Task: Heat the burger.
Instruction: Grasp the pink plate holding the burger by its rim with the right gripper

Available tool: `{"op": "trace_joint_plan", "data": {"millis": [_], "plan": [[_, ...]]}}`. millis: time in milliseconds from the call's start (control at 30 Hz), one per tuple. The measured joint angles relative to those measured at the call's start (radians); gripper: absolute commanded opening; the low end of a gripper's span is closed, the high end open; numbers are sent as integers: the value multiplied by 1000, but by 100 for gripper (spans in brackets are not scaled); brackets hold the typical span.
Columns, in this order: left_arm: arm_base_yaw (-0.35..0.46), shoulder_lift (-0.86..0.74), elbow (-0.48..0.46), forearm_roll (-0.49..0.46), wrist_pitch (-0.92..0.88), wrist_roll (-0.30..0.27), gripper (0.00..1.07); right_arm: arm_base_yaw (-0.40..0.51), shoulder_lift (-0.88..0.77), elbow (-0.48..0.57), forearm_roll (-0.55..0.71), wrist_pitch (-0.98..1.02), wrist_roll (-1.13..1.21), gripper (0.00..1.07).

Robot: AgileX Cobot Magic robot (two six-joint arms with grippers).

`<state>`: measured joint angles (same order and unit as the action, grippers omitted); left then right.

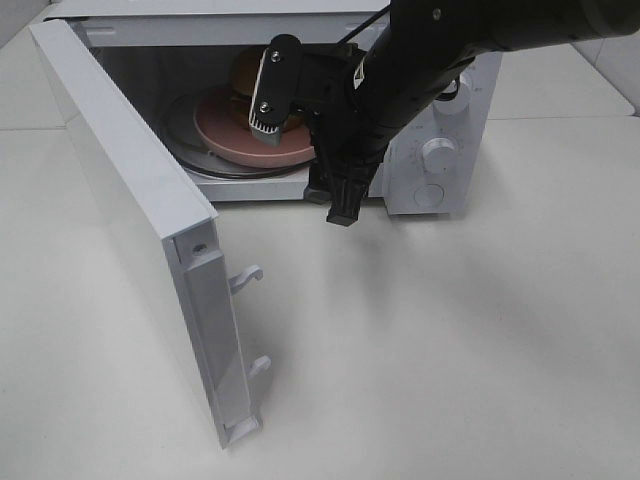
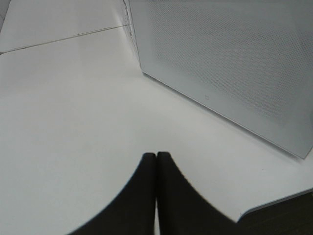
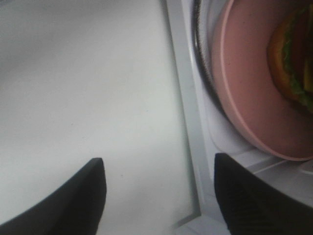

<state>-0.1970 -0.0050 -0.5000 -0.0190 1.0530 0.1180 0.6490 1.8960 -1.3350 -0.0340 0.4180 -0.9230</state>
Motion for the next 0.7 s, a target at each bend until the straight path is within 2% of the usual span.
{"op": "trace_joint_plan", "data": {"millis": [400,467,533,600,700], "plan": [[0,0,0,0,0,0,0,27,16,-3,-51,-106,-35,63],[0,0,0,0,0,0,0,53,50,-3,-123,-126,-36,63],[0,0,0,0,0,0,0,53,50,-3,-123,-126,-36,63],[0,0,0,0,0,0,0,70,86,-3,-187,-152,-35,63],[0,0,0,0,0,0,0,72,101,-3,-215,-168,-32,63]]}}
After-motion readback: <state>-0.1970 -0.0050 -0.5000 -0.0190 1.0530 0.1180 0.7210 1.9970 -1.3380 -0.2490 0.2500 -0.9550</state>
